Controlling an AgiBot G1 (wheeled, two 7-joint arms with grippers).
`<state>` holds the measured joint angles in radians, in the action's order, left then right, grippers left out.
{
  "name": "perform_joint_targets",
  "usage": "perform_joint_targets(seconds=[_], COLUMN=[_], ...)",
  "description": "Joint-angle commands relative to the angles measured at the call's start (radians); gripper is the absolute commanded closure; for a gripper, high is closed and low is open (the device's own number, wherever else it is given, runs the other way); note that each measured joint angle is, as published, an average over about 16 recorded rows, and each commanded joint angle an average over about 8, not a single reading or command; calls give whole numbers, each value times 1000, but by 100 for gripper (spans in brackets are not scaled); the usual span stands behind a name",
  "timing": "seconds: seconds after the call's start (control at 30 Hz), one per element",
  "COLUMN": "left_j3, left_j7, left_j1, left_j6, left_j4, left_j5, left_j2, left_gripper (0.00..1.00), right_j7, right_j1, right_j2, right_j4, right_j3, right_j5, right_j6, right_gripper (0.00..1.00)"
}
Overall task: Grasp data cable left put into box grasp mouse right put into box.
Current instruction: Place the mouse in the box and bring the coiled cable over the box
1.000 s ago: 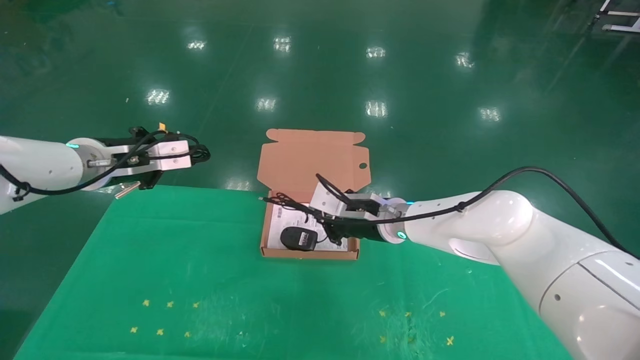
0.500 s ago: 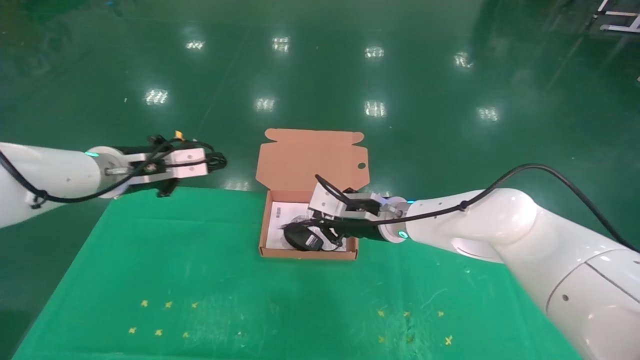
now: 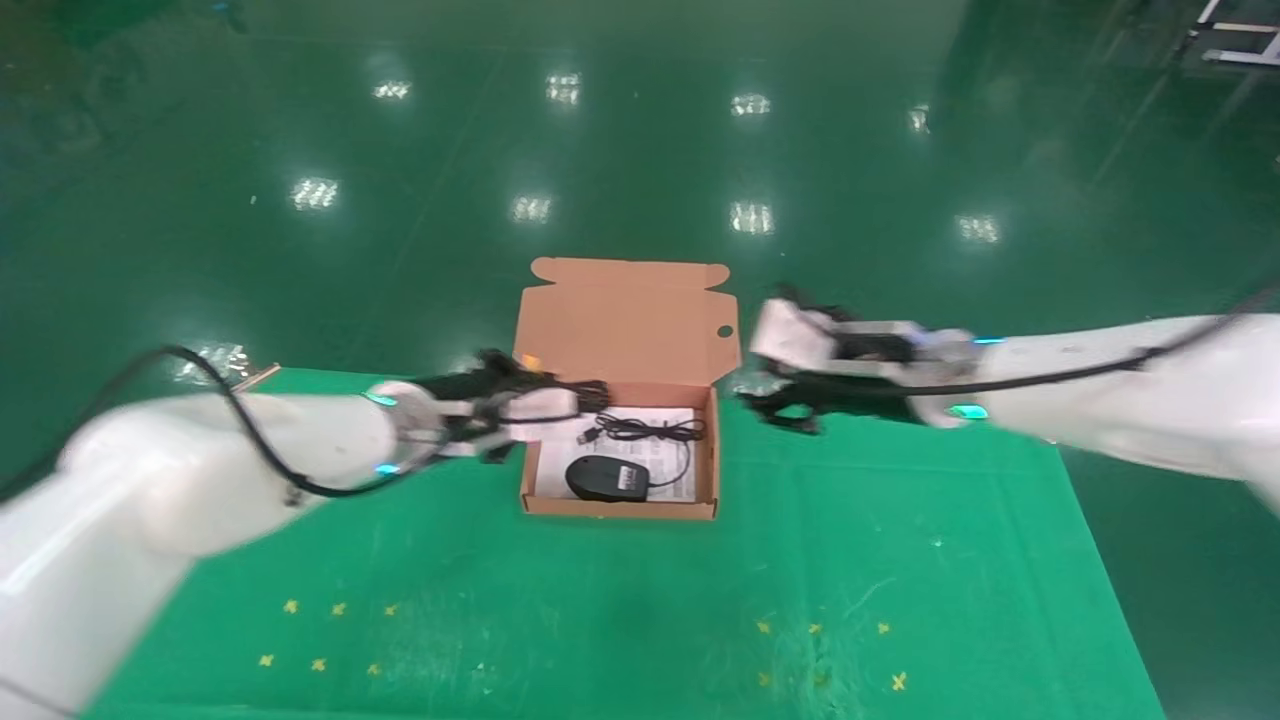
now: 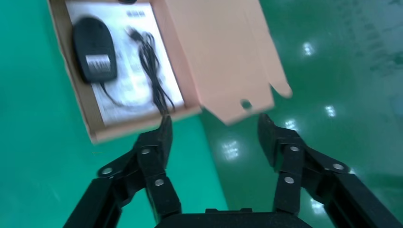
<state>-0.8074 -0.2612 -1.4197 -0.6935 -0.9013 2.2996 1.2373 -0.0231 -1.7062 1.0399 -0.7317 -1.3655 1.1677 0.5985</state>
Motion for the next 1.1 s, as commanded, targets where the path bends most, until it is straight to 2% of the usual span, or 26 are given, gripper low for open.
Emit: perform_joint_targets(seconds=[0.03, 0.17, 0.3, 0.33, 0.47, 0.57, 0.6, 0.9, 1.1], left_j3=[-5, -27, -74, -88, -133, -148, -149, -148, -145], left_j7=[32, 115, 182, 192, 207, 202, 201, 201, 165], left_j1=[16, 21, 22, 21, 17, 15, 14, 16, 8], left_j6=[51, 118, 162, 172, 204, 217, 219, 212, 188], left_j4=[42, 127, 161, 166, 185, 198, 201, 183, 166], left_j5=[-22, -94, -179, -200, -262, -286, -290, -290, -325], left_j2=[40, 99, 123, 125, 132, 136, 137, 122, 101], left_gripper=[100, 100, 100, 93, 43, 5, 0, 0, 0], right_j7=[27, 132, 249, 276, 358, 382, 384, 376, 373], right_j1=[-17, -42, -64, -69, -86, -92, -93, -91, -96], right_j2=[-64, -190, -297, -319, -381, -400, -403, -394, -395], right_j4=[-62, -235, -393, -426, -523, -556, -560, -547, -548], right_j3=[-10, -45, -78, -86, -108, -117, -118, -117, -116], right_j5=[17, 70, 133, 149, 203, 225, 228, 222, 227], right_j6=[-3, -20, -47, -55, -81, -91, -93, -93, -92], right_gripper=[0, 0, 0, 0, 0, 0, 0, 0, 0])
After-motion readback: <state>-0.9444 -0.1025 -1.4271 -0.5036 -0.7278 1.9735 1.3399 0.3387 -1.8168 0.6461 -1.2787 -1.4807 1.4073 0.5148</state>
